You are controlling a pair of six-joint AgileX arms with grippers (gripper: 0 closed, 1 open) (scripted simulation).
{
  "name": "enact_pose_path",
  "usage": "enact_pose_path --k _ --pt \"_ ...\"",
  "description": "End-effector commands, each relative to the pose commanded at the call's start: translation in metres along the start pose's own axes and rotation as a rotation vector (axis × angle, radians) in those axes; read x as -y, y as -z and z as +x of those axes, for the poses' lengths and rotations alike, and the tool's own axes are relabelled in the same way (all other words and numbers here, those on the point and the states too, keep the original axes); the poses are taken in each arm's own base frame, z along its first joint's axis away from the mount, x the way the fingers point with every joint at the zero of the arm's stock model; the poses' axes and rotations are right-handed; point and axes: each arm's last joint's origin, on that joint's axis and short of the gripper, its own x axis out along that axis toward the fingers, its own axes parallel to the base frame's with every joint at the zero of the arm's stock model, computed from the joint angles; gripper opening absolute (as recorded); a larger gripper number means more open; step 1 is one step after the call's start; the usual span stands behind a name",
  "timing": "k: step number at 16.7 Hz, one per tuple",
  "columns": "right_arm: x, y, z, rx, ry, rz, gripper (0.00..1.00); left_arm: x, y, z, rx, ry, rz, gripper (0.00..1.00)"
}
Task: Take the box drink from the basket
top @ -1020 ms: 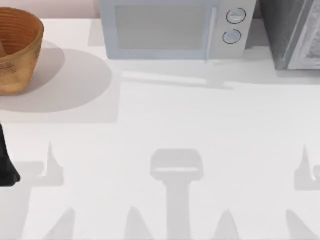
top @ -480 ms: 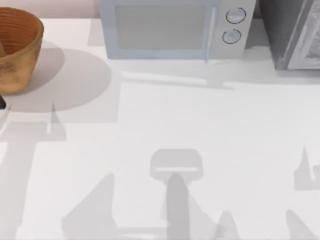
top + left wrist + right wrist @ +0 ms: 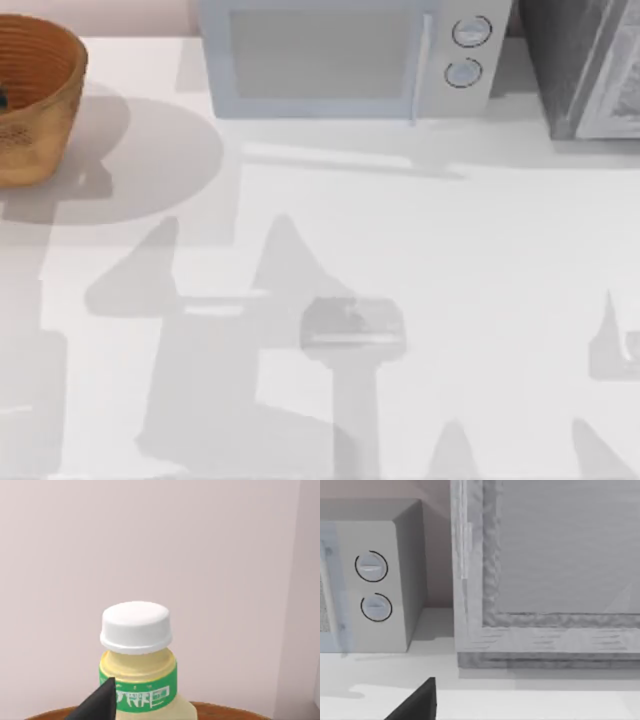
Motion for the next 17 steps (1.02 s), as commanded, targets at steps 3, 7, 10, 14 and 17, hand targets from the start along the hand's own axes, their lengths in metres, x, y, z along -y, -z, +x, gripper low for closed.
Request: enact_pose_path --k 3,7,10,14,17 --pt "0.0 0.0 0.0 0.0 0.0 0.0 1.0 -0.018 0.035 0.032 -0.027 0.003 -0.003 1.0" --pt "0.0 0.0 0.0 0.0 0.0 0.0 1.0 -0.036 0.079 0.055 -0.061 0.006 -0.011 1.0" --pt "0.0 0.0 0.0 0.0 0.0 0.0 1.0 -0.042 0.093 0.06 -0.071 0.007 -0.015 1.0" --pt "0.0 0.0 0.0 0.0 0.0 0.0 1.0 -0.042 0.094 0.06 -0.072 0.007 -0.015 1.0" --pt "0.0 0.0 0.0 0.0 0.0 0.0 1.0 -0.041 0.09 0.062 -0.064 0.008 -0.01 1.0"
